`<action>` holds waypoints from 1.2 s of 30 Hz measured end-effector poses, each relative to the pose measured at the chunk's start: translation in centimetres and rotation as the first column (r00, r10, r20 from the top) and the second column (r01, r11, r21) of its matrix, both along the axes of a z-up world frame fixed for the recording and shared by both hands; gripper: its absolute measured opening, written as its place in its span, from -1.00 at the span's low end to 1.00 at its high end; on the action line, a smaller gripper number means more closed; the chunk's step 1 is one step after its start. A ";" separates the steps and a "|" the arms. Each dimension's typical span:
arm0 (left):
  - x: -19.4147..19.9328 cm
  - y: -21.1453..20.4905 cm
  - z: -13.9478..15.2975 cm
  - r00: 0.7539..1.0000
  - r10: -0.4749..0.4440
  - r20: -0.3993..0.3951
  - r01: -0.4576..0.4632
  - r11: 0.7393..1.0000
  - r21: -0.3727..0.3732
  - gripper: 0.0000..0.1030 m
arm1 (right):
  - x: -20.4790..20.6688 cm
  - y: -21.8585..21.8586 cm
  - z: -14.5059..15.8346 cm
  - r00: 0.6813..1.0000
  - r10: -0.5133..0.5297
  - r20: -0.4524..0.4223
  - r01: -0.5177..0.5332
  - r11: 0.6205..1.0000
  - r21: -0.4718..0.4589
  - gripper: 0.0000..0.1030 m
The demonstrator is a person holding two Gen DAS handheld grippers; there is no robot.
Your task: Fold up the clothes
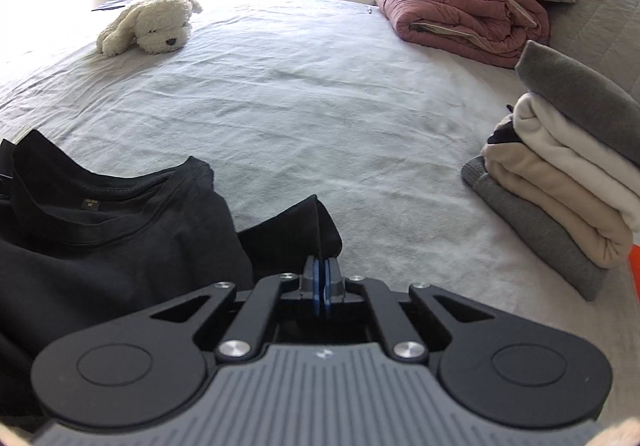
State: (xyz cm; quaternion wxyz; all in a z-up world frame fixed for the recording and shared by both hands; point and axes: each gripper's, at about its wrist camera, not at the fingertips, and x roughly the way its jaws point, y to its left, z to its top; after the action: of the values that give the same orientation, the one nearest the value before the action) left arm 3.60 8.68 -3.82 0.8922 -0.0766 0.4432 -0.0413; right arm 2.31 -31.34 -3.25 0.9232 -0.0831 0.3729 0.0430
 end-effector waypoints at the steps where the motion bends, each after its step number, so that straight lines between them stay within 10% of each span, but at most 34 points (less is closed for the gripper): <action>1: 0.0 0.0 0.0 1.000 -0.001 0.001 0.001 1.000 0.000 -0.04 | -0.1 -0.3 0.1 1.000 -0.017 0.011 0.017 1.000 -0.009 -0.95; 12: -0.9 1.0 -0.2 0.999 -0.037 0.020 0.037 0.999 0.026 -0.04 | -3.1 -5.2 0.5 0.972 -0.198 0.130 0.213 0.970 -0.116 -0.96; 22: -3.5 4.2 0.7 0.997 -0.024 0.071 0.022 0.999 0.025 -0.04 | -4.8 -6.9 -2.4 0.985 -0.170 0.013 0.170 0.979 -0.110 -1.00; 29: -2.6 7.9 1.6 0.982 0.137 0.131 -0.139 0.990 0.006 -0.02 | -3.8 -7.1 -1.1 0.988 -0.140 0.064 0.142 0.989 -0.038 -0.07; 36: -0.5 10.0 -0.6 0.969 0.230 0.093 -0.229 0.973 -0.013 -0.02 | -2.2 -7.2 0.2 0.986 -0.109 0.124 0.106 0.994 0.035 -0.06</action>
State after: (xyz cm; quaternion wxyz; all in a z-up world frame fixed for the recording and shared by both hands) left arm 3.06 18.68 -4.38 0.9107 -0.1263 0.3890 0.0582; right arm 0.11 -38.57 -3.08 0.9468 -0.0525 0.3174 -0.0071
